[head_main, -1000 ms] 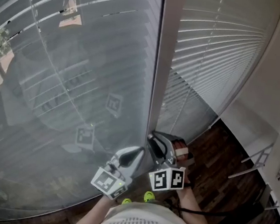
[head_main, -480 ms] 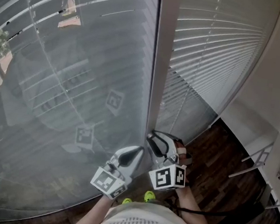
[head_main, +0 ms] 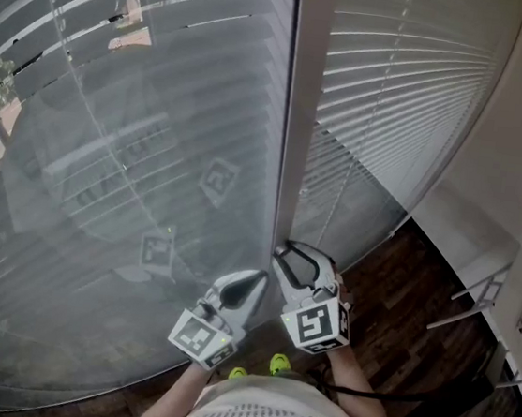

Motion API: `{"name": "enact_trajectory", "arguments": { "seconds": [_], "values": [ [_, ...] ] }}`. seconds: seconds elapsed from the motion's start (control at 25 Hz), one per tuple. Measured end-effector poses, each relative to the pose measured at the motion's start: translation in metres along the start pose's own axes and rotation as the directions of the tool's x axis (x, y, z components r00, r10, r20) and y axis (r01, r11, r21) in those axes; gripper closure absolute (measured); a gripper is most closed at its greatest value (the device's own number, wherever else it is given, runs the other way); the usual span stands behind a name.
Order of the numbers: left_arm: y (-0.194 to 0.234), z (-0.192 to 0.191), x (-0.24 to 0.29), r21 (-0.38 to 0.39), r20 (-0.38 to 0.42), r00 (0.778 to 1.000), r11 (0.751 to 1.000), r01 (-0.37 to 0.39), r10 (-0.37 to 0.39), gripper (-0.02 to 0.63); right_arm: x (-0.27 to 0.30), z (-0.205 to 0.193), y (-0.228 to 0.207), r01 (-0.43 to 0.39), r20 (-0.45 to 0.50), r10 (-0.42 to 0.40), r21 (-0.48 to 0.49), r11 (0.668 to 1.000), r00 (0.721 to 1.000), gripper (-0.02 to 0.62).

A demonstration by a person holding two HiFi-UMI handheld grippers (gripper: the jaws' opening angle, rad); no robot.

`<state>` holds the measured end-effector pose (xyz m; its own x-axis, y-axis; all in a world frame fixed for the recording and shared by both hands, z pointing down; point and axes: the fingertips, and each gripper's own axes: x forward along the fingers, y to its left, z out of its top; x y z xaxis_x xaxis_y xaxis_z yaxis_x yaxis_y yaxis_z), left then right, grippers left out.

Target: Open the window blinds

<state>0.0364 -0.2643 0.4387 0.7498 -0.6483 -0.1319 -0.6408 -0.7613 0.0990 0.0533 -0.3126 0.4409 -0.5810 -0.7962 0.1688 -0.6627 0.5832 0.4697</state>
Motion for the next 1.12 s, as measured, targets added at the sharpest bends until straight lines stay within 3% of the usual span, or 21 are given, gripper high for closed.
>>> {"name": "enact_trajectory", "arguments": {
  "seconds": [0.12,0.36,0.84,1.12],
  "values": [
    [-0.0004,0.0001,0.0002,0.005,0.003,1.000,1.000,0.004,-0.004,0.612,-0.0003,-0.0009,-0.0023,-0.015,0.022,0.013,0.115,0.993,1.000,0.465],
    [-0.0013,0.0024,0.0007,-0.002,0.008,1.000,1.000,0.003,-0.003,0.612,-0.0008,-0.0025,-0.0041,-0.033,0.043,0.024,0.222,0.974,0.999,0.465],
    [-0.0018,0.0045,0.0011,0.007,0.018,1.000,1.000,0.007,-0.007,0.612,-0.0014,-0.0052,-0.0089,-0.075,0.114,0.022,0.486,0.871,0.993,0.465],
    [-0.0028,0.0033,0.0014,0.007,0.013,1.000,1.000,0.010,-0.010,0.612,-0.0014,-0.0060,-0.0102,-0.095,0.138,0.020,0.563,0.821,0.990,0.465]
  ]
}}
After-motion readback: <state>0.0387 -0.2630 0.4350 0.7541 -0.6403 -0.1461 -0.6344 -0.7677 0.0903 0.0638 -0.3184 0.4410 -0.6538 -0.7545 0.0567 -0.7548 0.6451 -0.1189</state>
